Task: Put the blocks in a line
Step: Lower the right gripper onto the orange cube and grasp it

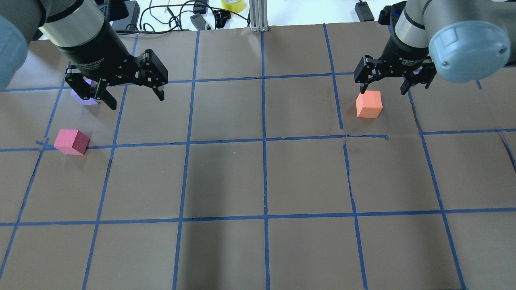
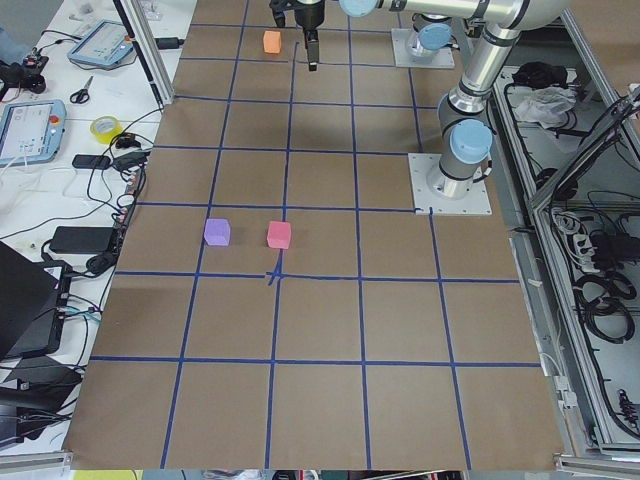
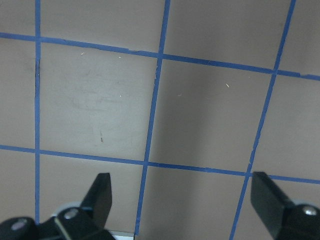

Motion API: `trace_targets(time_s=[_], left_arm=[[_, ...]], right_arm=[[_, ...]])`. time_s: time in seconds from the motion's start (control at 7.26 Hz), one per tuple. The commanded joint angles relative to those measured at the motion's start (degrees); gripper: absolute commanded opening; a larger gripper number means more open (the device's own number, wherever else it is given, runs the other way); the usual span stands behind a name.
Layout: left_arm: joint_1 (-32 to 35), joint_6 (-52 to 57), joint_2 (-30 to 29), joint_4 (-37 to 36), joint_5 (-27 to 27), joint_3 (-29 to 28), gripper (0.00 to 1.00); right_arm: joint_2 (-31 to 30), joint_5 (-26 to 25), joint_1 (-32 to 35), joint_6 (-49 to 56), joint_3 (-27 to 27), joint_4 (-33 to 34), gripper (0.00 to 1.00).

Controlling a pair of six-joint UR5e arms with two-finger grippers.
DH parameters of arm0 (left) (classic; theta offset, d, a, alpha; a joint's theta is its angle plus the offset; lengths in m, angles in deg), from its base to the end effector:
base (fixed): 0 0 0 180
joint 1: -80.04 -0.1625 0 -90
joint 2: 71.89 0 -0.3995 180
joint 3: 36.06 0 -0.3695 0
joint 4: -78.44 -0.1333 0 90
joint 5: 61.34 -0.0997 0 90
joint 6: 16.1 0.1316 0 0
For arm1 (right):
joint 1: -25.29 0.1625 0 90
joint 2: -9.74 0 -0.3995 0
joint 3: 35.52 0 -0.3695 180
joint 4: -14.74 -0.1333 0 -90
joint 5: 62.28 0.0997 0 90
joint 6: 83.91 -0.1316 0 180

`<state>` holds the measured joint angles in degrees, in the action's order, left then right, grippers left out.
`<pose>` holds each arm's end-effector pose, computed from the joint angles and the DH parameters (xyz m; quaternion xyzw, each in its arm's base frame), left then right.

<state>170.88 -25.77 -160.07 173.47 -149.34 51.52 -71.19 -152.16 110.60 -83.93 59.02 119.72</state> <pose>-0.1445 -0.4516 0.4562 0.0771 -0.9968 -0.0085 0.0167 0.0902 -0.5341 0.3409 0.0411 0.9991 -0.0120 0.0006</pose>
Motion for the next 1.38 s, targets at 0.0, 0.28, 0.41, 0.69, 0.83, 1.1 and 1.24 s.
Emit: trace_targets(time_s=[0.0,0.28,0.41,0.69,0.83,1.1,1.24], left_arm=[[0.0,0.0,0.0,0.0,0.0,0.0,1.0],[0.0,0.1,0.0,0.0,0.0,-0.1,1.0],[-0.1,0.2,0.1,0.0,0.0,-0.3,1.0],[-0.1,0.2,0.1,0.0,0.0,-0.4,1.0],[-0.1,0.2,0.0,-0.2,0.0,-0.6,1.0],[0.0,-0.2,0.0,-0.9,0.1,-0.3,1.0],[0.0,-0.2,0.0,-0.9,0.1,-0.4,1.0]], right_arm=[[6.1,0.2,-1.1,0.4,0.0,6.8,1.0],[10.6,1.0,-2.5,3.0,0.0,12.3,1.0],[13.1,0.8,-2.5,3.2,0.0,15.8,1.0],[16.5,0.6,-2.5,3.2,0.0,19.4,1.0],[18.1,0.2,-2.6,3.2,0.0,19.8,1.0],[19.5,-0.1,-3.0,3.3,0.0,19.6,1.0],[20.2,-0.2,-3.0,4.8,0.0,19.5,1.0]])
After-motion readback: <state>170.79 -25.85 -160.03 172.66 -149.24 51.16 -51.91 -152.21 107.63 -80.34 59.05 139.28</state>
